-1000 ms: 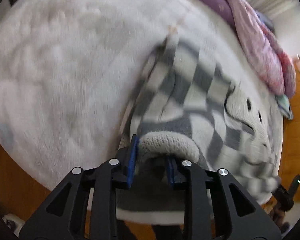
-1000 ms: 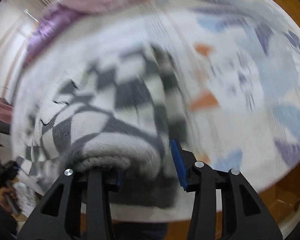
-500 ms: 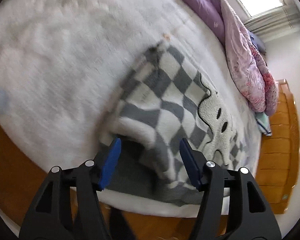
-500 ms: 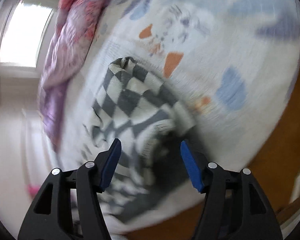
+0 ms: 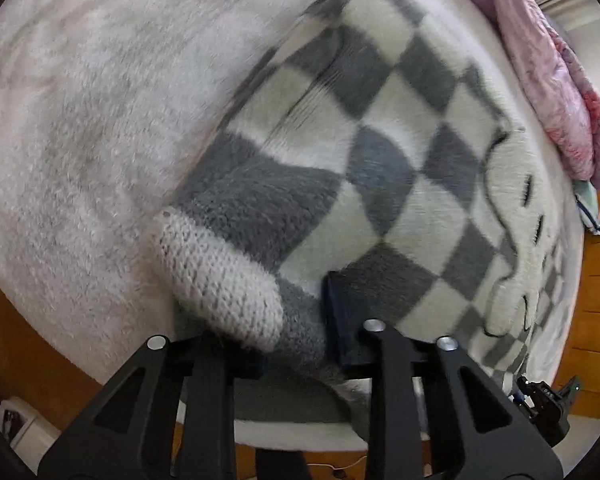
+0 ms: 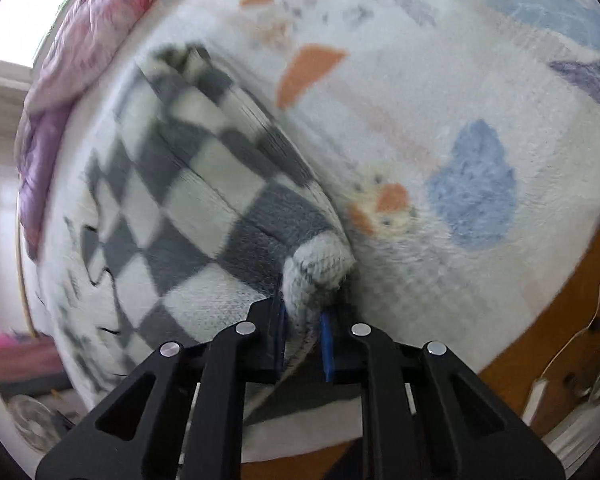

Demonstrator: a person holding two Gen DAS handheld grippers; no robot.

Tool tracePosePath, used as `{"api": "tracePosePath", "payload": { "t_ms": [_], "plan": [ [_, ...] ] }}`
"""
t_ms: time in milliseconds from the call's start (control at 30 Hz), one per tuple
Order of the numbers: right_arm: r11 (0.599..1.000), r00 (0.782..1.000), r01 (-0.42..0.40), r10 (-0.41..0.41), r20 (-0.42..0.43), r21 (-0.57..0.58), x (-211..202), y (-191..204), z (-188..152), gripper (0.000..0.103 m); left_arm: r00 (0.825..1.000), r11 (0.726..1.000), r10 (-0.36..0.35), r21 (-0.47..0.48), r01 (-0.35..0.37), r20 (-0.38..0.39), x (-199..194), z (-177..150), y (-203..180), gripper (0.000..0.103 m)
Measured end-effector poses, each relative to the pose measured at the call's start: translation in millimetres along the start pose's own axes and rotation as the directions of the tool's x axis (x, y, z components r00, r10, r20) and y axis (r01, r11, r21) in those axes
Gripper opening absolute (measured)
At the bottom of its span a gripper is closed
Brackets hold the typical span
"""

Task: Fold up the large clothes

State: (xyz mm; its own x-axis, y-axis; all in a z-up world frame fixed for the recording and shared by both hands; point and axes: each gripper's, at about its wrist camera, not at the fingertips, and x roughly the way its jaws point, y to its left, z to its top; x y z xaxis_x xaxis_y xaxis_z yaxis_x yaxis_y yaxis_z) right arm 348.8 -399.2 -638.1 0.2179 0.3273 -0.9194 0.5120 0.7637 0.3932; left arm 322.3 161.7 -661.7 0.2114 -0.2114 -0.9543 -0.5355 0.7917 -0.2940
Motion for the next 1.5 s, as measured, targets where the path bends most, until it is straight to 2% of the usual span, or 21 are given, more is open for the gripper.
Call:
{"api": "tracePosePath", "payload": {
  "t_ms": [100, 133, 200, 233, 267, 300, 367, 400, 433, 467, 500, 600, 700, 800, 900, 1033, 1133, 1233, 1367, 1433, 1500],
  "plan": [
    [0.999, 0.999, 0.028, -0.029, -0.015, -0.04, 4, 8, 5, 0.017, 1.0, 1.0, -0.026, 0.004, 0.026, 0.013, 5, 0, 2, 0.035],
    [0.998, 0.999, 0.035, -0.036, -0.031, -0.045, -1, 13, 7, 0.021, 1.0, 1.0, -0.028, 0.011, 0.028, 0.011, 5, 0, 1, 0.036],
    [0.992, 0.995, 0.088, -0.092, -0.044, -0.09, -16, 24, 7, 0.032, 0.998, 0.998, -0.057, -0.005, 0.057, 0.006, -1, 2, 6, 0.045],
    [0.984, 0.989, 0.135, -0.14, -0.038, -0.118, -25, 31, 6, 0.033, 0.998, 0.998, -0.065, -0.016, 0.065, 0.003, -4, 3, 9, 0.058],
    [0.963, 0.979, 0.197, -0.203, -0.015, -0.185, -36, 46, 5, 0.034, 0.997, 0.997, -0.076, -0.024, 0.076, 0.008, -10, 4, 13, 0.067],
    [0.937, 0.969, 0.238, -0.245, 0.004, -0.257, -45, 61, 2, 0.034, 0.995, 0.995, -0.09, -0.029, 0.091, 0.032, -19, 4, 16, 0.068],
    [0.894, 0.964, 0.257, -0.263, 0.035, -0.367, -55, 93, -4, 0.034, 0.994, 0.994, -0.098, -0.03, 0.1, 0.056, -31, 7, 25, 0.073],
    [0.879, 0.966, 0.249, -0.253, 0.047, -0.407, -57, 110, -6, 0.034, 0.993, 0.994, -0.098, -0.037, 0.101, 0.067, -35, 7, 27, 0.074],
    [0.864, 0.974, 0.218, -0.219, 0.051, -0.453, -57, 130, -9, 0.029, 0.992, 0.993, -0.102, -0.049, 0.106, 0.074, -39, 7, 30, 0.074],
    [0.849, 0.987, 0.154, -0.153, 0.044, -0.506, -54, 158, -11, 0.026, 0.992, 0.993, -0.102, -0.056, 0.106, 0.076, -40, 8, 30, 0.074],
    [0.833, 0.994, 0.103, -0.098, 0.038, -0.544, -49, 182, -13, 0.015, 0.992, 0.992, -0.097, -0.069, 0.102, 0.079, -40, 8, 34, 0.074],
    [0.772, 1.0, 0.0, -0.008, -0.009, -0.635, -9, 258, -18, 0.004, 0.994, 0.99, -0.092, -0.1, 0.097, 0.055, -34, 6, 42, 0.074],
    [0.732, 0.999, -0.027, 0.007, -0.033, -0.681, 40, 320, -12, 0.003, 0.995, 0.99, -0.082, -0.114, 0.087, 0.05, -26, -2, 37, 0.077],
    [0.709, 0.998, 0.011, -0.05, -0.034, -0.705, 78, 351, -3, 0.003, 0.996, 0.99, -0.077, -0.117, 0.081, 0.04, -21, -5, 39, 0.078],
    [0.695, 0.988, 0.067, -0.147, -0.051, -0.716, 117, 351, 8, 0.0, 0.996, 0.987, -0.082, -0.137, 0.087, 0.037, -15, -8, 42, 0.081],
    [0.723, 0.99, 0.031, -0.118, -0.079, -0.69, 135, 344, 17, 0.0, 0.995, 0.983, -0.095, -0.153, 0.101, 0.043, -11, -11, 49, 0.084],
    [0.756, 0.989, -0.001, -0.098, -0.114, -0.655, 131, 337, 21, 0.0, 0.995, 0.983, -0.094, -0.152, 0.1, 0.043, -7, -13, 49, 0.084],
    [0.763, 0.986, 0.008, -0.115, -0.124, -0.647, 116, 326, 8, 0.0, 0.994, 0.976, -0.105, -0.187, 0.11, 0.036, -5, -15, 50, 0.084],
    [0.753, 0.969, 0.036, -0.188, -0.162, -0.658, 100, 294, -40, 0.0, 0.991, 0.976, -0.128, -0.173, 0.131, 0.027, -5, -18, 54, 0.084],
    [0.765, 0.973, 0.026, -0.168, -0.16, -0.644, 99, 273, -55, 0.0, 0.99, 0.974, -0.136, -0.179, 0.138, 0.02, -3, -20, 56, 0.084],
    [0.77, 0.978, 0.013, -0.144, -0.154, -0.638, 106, 266, -50, 0.0, 0.989, 0.973, -0.144, -0.177, 0.145, 0.017, -2, -22, 58, 0.084]
  ]
}}
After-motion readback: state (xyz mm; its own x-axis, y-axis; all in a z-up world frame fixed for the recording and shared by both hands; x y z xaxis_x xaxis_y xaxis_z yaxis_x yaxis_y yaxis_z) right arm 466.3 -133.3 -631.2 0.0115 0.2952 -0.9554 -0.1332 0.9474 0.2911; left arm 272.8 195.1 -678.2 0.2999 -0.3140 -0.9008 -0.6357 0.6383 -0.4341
